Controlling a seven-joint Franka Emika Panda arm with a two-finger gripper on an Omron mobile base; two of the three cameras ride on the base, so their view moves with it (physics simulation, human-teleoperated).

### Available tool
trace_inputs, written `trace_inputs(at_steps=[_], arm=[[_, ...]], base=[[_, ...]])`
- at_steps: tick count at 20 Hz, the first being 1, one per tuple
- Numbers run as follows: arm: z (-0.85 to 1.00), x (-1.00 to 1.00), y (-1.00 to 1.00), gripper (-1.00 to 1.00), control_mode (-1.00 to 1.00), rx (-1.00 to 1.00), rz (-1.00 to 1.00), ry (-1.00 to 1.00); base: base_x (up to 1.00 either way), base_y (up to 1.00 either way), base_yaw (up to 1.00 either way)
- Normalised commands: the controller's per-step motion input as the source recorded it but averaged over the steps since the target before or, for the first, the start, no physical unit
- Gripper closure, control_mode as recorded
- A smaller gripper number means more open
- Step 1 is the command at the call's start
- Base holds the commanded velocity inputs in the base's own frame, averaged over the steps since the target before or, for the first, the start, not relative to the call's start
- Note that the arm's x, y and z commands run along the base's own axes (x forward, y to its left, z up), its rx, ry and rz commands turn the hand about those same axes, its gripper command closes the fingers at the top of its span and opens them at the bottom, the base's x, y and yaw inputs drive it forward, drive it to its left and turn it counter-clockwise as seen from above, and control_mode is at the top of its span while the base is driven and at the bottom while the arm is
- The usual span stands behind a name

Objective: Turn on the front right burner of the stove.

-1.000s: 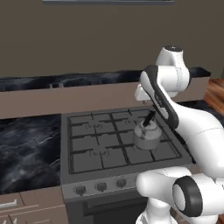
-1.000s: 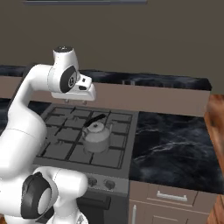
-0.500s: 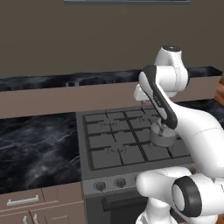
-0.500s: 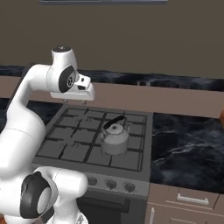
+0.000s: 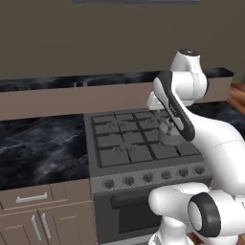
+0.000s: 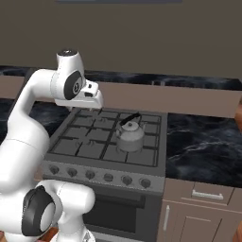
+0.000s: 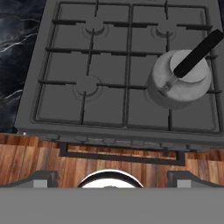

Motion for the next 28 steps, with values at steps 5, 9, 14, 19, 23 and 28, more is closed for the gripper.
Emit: trace_inputs(at_steps=[5, 9, 14, 19, 23, 28], arm=[[0.0, 0.0, 0.0, -1.0, 1.0, 0.0, 0.0, 0.0], [0.0, 0.0, 0.0, -1.0, 1.0, 0.0, 0.0, 0.0], [0.0, 0.0, 0.0, -1.0, 1.0, 0.0, 0.0, 0.0], [-0.15, -0.03, -0.24, -1.0, -1.0, 0.0, 0.0, 0.0], [-0.39, -0.07, -0.89, -1.0, -1.0, 0.08, 0.0, -0.01], [-0.58, 0.0, -1.0, -1.0, -1.0, 0.18, 0.0, -0.11]], base=[[-0.05, 0.48, -0.06], [0.0, 0.15, -0.04], [0.0, 0.0, 0.0], [0.0, 0.0, 0.0], [0.0, 0.0, 0.0], [0.0, 0.0, 0.0]])
